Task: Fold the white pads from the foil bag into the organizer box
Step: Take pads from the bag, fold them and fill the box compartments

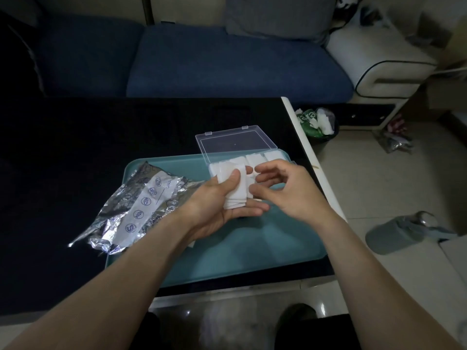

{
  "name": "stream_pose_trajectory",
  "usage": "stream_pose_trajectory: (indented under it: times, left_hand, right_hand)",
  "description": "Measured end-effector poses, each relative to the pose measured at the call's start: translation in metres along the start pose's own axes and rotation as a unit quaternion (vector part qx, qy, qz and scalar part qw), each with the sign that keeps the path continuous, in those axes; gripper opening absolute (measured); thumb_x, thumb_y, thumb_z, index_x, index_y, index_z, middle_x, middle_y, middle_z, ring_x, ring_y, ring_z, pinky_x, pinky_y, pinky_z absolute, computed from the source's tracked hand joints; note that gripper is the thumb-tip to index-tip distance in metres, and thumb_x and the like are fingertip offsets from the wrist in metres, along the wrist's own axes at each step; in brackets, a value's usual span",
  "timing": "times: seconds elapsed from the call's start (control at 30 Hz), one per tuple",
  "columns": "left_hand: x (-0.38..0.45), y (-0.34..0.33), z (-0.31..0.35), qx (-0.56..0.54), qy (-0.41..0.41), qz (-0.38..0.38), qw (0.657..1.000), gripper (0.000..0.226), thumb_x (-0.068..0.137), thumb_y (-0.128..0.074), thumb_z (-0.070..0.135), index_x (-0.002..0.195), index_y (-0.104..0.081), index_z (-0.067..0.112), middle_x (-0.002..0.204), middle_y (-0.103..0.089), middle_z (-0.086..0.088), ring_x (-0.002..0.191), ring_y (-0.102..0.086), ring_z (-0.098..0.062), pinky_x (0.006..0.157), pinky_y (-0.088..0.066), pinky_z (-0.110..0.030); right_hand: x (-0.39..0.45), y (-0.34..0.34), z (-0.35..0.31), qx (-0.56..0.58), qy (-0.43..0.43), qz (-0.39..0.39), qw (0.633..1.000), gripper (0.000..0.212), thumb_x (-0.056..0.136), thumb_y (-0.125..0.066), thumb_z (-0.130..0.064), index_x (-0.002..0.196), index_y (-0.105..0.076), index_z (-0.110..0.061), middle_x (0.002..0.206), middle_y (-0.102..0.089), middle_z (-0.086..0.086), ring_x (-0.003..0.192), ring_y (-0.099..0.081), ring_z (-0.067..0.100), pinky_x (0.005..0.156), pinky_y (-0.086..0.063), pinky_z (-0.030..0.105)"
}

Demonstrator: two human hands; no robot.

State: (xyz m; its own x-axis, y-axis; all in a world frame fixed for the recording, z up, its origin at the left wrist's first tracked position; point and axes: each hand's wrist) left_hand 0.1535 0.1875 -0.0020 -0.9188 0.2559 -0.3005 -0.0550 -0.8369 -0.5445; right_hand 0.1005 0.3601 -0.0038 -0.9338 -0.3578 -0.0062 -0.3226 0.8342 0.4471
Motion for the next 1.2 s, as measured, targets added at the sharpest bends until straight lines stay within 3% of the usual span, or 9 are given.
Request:
stream_pose_trajectory:
  times: [0.2, 0.47, 0.53, 0.67, 0.8, 0.93, 1.07, 1.13, 1.2]
  left_hand:
    - [-0.001, 0.000, 0.001, -0.025, 0.006, -0.003, 1.000, 0.034, 0.104, -0.040, 0.025, 0.122, -0.054, 0.000, 0.104, -0.068, -0.028, 0.083, -0.072, -0.039, 0.076, -0.061, -0.040]
    - [0.004, 0.009, 0.003, -0.013, -0.024, 0.084, 0.996, 0.022, 0.106, -0.038, 0.020, 0.108, -0.053, 0.004, 0.100, -0.073, -0.020, 0.079, -0.072, -0.034, 0.068, -0.062, -0.040]
    - [0.004, 0.011, 0.003, 0.006, -0.003, 0.092, 0.996, 0.022, 0.104, -0.041, 0.015, 0.109, -0.055, -0.001, 0.093, -0.072, -0.021, 0.077, -0.071, -0.034, 0.072, -0.061, -0.043]
    - [0.001, 0.006, 0.002, 0.078, 0.091, 0.027, 0.992, 0.035, 0.102, -0.043, 0.020, 0.118, -0.058, -0.007, 0.083, -0.068, -0.021, 0.068, -0.068, -0.030, 0.068, -0.061, -0.038]
    - [-0.001, 0.004, 0.002, 0.045, 0.140, -0.069, 0.987, 0.044, 0.099, -0.042, 0.041, 0.119, -0.060, 0.005, 0.085, -0.062, -0.015, 0.071, -0.065, -0.032, 0.070, -0.058, -0.039]
    - [-0.001, 0.004, 0.000, 0.053, 0.127, -0.040, 0.990, 0.021, 0.090, -0.056, 0.026, 0.101, -0.059, 0.008, 0.078, -0.057, -0.010, 0.064, -0.060, -0.024, 0.062, -0.055, -0.032]
    - [0.001, 0.009, 0.002, 0.005, 0.145, -0.042, 0.989, 0.007, 0.084, -0.054, 0.014, 0.090, -0.058, 0.013, 0.082, -0.057, -0.011, 0.068, -0.058, -0.023, 0.069, -0.049, -0.034]
    - [0.002, 0.009, 0.002, 0.001, 0.150, -0.055, 0.987, 0.018, 0.079, -0.061, 0.016, 0.096, -0.057, 0.012, 0.087, -0.056, -0.013, 0.072, -0.059, -0.025, 0.070, -0.044, -0.035]
    - [0.004, 0.010, 0.000, -0.011, 0.138, -0.081, 0.987, 0.040, 0.075, -0.068, 0.016, 0.112, -0.055, 0.013, 0.100, -0.050, -0.019, 0.080, -0.056, -0.026, 0.072, -0.044, -0.035]
  right_hand:
    - [-0.004, -0.007, -0.004, 0.045, -0.027, -0.027, 0.998, 0.009, 0.083, -0.080, -0.025, 0.085, -0.074, -0.018, 0.092, -0.076, 0.000, 0.093, -0.072, 0.016, 0.091, -0.056, 0.036]
    - [-0.002, 0.018, -0.012, 0.174, 0.001, 0.160, 0.972, 0.008, 0.090, -0.073, -0.015, 0.096, -0.067, -0.016, 0.078, -0.077, 0.003, 0.076, -0.075, 0.017, 0.065, -0.053, 0.024]
    - [-0.003, 0.027, -0.009, 0.170, 0.032, 0.112, 0.979, 0.012, 0.086, -0.075, -0.019, 0.096, -0.069, -0.018, 0.079, -0.077, 0.004, 0.075, -0.074, 0.016, 0.064, -0.052, 0.023]
    - [-0.008, 0.022, -0.006, 0.099, 0.056, -0.085, 0.990, 0.015, 0.082, -0.076, -0.017, 0.096, -0.075, -0.014, 0.079, -0.077, 0.003, 0.070, -0.072, 0.014, 0.066, -0.054, 0.020]
    - [-0.006, 0.005, 0.000, -0.016, 0.046, -0.069, 0.996, 0.011, 0.085, -0.080, -0.018, 0.096, -0.078, -0.021, 0.082, -0.075, -0.002, 0.075, -0.068, 0.013, 0.073, -0.053, 0.025]
    - [-0.008, -0.004, -0.004, -0.060, 0.080, -0.016, 0.995, 0.037, 0.083, -0.081, -0.017, 0.117, -0.067, -0.025, 0.101, -0.066, -0.007, 0.087, -0.058, 0.003, 0.073, -0.045, 0.014]
    - [-0.016, -0.005, -0.014, -0.057, 0.046, -0.177, 0.981, 0.102, 0.072, -0.090, -0.028, 0.152, -0.028, -0.037, 0.147, -0.044, -0.019, 0.135, -0.039, -0.005, 0.105, -0.040, 0.020]
    - [-0.020, -0.013, -0.020, -0.078, 0.034, -0.201, 0.976, 0.125, 0.060, -0.096, -0.035, 0.154, -0.015, -0.047, 0.149, -0.038, -0.026, 0.137, -0.036, -0.008, 0.108, -0.041, 0.021]
    - [-0.021, -0.022, -0.022, -0.087, 0.048, -0.169, 0.981, 0.126, 0.057, -0.097, -0.034, 0.153, -0.017, -0.049, 0.138, -0.048, -0.026, 0.126, -0.051, -0.002, 0.100, -0.052, 0.027]
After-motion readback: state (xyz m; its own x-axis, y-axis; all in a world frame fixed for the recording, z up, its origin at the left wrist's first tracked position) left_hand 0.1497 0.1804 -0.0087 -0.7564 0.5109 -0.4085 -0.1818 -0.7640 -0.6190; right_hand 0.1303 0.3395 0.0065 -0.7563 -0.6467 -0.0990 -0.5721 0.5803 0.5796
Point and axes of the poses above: each hand's wrist, its own x-axis towards the middle knuckle, its own y-axis out of the back of the hand, z = x × y
